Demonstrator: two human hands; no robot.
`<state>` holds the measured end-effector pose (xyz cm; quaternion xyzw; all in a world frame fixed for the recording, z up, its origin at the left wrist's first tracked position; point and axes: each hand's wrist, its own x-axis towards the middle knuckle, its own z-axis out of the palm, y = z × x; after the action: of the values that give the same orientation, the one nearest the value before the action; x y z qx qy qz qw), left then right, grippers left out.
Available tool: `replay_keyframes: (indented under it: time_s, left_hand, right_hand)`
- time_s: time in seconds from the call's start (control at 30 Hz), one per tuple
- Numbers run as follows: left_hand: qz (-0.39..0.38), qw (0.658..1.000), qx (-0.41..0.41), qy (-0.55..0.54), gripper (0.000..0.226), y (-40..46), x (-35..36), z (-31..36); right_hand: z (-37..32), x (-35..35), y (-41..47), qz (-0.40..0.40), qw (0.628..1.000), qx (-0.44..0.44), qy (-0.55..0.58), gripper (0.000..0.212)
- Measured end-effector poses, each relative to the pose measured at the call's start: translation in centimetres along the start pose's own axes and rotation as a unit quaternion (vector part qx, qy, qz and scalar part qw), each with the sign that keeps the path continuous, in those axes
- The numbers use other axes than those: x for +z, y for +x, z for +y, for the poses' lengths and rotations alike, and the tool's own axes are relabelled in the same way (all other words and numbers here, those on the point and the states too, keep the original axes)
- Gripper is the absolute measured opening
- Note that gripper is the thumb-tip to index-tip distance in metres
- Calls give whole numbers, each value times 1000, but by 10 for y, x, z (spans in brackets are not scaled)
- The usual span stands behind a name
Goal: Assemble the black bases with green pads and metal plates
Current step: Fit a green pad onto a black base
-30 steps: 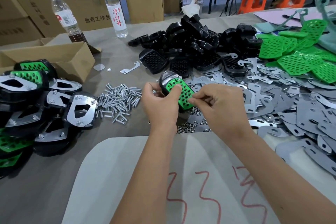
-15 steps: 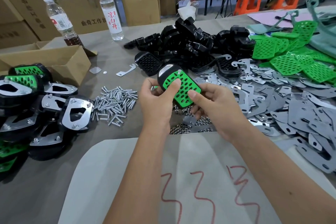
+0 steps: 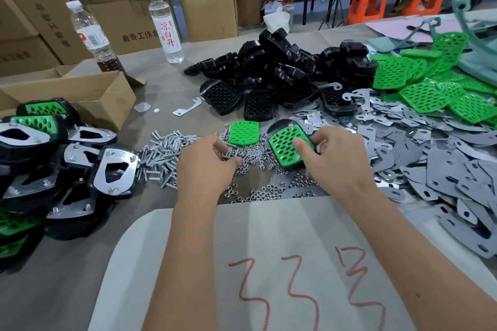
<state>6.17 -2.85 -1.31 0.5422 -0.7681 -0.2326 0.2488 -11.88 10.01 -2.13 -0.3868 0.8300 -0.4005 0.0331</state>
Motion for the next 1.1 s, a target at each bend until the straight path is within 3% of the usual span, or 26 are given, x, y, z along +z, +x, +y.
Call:
replay_keyframes:
  time_s: [0.1,0.23,0.43,0.57,0.87,1.0,1.1]
  left_hand:
    - [3,1000,1,-6,21,1,0,-1]
    - [37,999,0,-8,16,2,4,0]
    - [121,989,31,-75,19,1,7,5]
    - [80,971,64,-216,22,-2,18,18]
    - [23,942,97,-319,20,-16,36,36]
    - [52,951,181,-245,39,-22,36,45]
    - [41,949,229,-212,49,-29,41,51]
  right_hand:
    - [-1,-3,-1,65,993,-40,-92,38]
    - [-2,-3,0,31,991,-114,-62,30]
    - [0,2,0,32,992,-112,-38,26]
    - [-1,3,1,29,994,-103,-36,26]
    - [-1,7,-1,17,994,-95,-48,29]
    - [-2,7,-3,77,991,-111,-18,34]
    - [-5,4,-3,104,982,-146,51,21]
